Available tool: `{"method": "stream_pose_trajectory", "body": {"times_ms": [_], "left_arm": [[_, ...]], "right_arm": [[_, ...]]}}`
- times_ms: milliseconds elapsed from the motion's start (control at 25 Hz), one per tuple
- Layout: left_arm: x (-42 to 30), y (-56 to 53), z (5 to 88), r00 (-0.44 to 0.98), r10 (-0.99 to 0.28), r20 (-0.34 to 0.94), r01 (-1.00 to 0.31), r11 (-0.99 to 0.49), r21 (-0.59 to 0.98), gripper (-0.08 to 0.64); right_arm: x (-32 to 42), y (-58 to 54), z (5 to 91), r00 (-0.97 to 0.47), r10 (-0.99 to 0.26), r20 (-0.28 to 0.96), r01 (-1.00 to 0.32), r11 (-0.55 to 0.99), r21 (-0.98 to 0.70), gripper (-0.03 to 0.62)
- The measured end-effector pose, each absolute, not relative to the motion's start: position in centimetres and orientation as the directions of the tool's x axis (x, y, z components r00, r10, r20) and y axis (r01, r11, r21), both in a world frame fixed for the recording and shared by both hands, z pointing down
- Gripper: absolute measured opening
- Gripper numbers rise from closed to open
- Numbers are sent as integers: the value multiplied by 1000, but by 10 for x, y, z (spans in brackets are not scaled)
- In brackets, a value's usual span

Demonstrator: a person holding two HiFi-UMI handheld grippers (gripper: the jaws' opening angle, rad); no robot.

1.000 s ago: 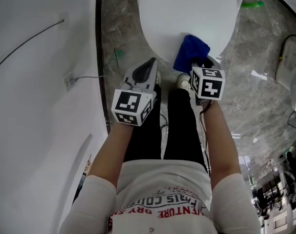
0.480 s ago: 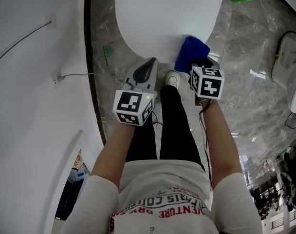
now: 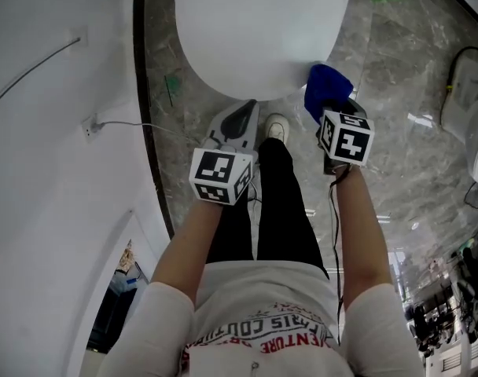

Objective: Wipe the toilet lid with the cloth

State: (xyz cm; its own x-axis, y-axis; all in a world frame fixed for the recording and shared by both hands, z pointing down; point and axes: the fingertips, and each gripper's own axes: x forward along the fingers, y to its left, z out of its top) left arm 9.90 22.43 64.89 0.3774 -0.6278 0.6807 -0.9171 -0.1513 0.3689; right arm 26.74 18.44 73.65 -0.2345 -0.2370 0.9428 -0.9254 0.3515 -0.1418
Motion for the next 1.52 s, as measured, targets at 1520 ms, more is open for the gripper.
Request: {"method": "stream_pose_trajectory", "body": {"times_ms": [1520], "left_arm": [[-23,218,182,364,-897,251,-928,-325,181,6]], "right_arm": [[167,211,180,-317,-855,411,-942,332,-37,98]]}}
